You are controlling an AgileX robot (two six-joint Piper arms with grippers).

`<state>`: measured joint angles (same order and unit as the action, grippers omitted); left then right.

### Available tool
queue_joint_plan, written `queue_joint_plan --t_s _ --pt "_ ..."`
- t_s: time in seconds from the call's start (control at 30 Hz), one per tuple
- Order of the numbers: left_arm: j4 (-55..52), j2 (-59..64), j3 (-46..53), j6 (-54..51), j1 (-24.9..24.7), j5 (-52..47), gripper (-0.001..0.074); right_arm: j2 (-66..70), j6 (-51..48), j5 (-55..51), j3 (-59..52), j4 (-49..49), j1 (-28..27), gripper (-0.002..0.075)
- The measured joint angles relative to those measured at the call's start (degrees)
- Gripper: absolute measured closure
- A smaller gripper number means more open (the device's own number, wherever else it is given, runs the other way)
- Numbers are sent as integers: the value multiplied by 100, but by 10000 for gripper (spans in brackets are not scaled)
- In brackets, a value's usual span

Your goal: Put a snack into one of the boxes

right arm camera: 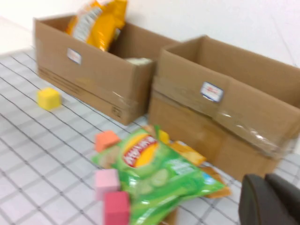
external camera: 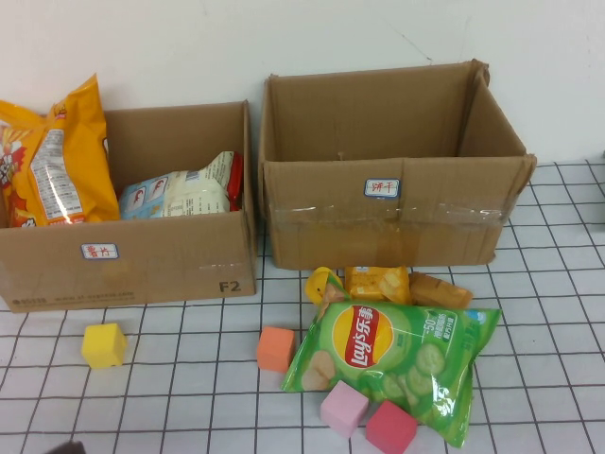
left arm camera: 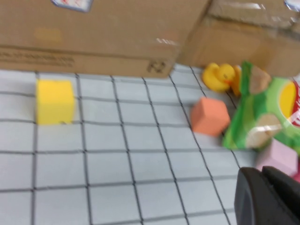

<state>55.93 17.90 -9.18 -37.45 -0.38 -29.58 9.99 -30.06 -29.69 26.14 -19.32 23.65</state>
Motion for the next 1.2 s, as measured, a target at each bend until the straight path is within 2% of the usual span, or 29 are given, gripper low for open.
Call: queue_joint_plan --t_s 0.17,0.37,0.5,0.67,0.83,1.0,1.2 --pt "-14 0 0 0 0 -398 736 0 677 425 -146 955 0 727" --pt "-40 0 0 0 0 -752 737 0 2317 298 -312 2491 0 727" --pt "-40 0 0 0 0 -859 736 -75 3586 258 -908 3196 -12 727" --pt "-57 0 0 0 0 -931 737 -644 3530 269 -1510 2840 -431 727" --pt "-57 0 0 0 0 -992 736 -1053 3116 306 -1922 2357 -1465 727" --pt "-57 0 0 0 0 -993 737 -1063 3078 877 -2431 2250 -2396 727" --pt "-70 0 0 0 0 -1003 736 -1064 3224 1168 -2774 2250 -2554 727"
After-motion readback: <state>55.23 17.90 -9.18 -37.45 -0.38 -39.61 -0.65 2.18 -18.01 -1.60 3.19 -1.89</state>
